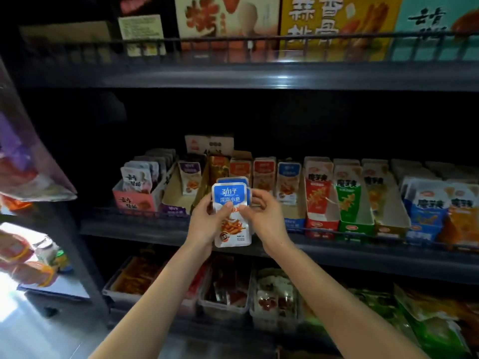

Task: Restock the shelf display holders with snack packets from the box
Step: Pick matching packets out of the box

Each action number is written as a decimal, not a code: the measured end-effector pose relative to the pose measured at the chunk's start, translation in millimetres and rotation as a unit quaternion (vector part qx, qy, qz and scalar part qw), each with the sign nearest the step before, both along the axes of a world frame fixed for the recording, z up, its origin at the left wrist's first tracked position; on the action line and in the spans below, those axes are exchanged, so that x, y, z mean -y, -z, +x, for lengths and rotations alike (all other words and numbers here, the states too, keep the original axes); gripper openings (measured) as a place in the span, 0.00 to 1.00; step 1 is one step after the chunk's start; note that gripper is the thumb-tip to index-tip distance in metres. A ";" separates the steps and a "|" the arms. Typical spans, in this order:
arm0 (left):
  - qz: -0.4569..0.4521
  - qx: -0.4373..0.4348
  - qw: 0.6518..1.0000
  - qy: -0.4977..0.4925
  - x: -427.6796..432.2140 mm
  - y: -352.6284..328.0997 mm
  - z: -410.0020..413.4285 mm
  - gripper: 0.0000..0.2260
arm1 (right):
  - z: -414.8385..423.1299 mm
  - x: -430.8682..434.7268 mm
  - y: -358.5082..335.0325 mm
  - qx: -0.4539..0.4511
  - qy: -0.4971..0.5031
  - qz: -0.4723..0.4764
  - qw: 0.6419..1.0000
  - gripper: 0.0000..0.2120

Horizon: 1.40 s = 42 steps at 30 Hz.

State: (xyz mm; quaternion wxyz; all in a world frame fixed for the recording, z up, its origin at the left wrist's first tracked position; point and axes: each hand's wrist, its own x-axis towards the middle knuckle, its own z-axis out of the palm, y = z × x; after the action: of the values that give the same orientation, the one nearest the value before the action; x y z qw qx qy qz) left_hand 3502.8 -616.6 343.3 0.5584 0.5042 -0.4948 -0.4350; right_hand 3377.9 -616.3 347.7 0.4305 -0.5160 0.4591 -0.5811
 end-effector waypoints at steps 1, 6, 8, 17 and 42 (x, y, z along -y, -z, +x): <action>-0.001 -0.001 1.000 -0.001 7.3 -0.6 7.4 0.13 | 7.6 7.9 0.1 0.002 -0.001 0.001 1.000 0.16; 0.000 -0.005 1.000 0.008 36.0 1.2 25.3 0.11 | 22.5 34.2 7.8 0.018 -0.001 0.002 1.000 0.15; -0.014 -0.009 1.000 0.018 45.9 0.0 20.2 0.12 | 15.0 39.8 5.8 0.018 0.004 -0.009 1.000 0.16; -0.103 0.008 0.993 0.058 86.9 -21.7 -61.9 0.14 | -68.1 64.5 -16.1 -0.021 0.073 -0.078 0.994 0.15; -0.077 -0.016 0.992 0.096 153.3 -2.5 -144.4 0.09 | -154.9 137.8 2.4 -0.334 0.196 -0.107 0.916 0.12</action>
State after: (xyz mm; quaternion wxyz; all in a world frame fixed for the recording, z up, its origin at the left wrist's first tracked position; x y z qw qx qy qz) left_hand 3358.4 -769.9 345.8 0.5594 0.4024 -0.5638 -0.4552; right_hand 3223.1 -754.1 345.3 0.0719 -0.6226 0.6036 -0.4929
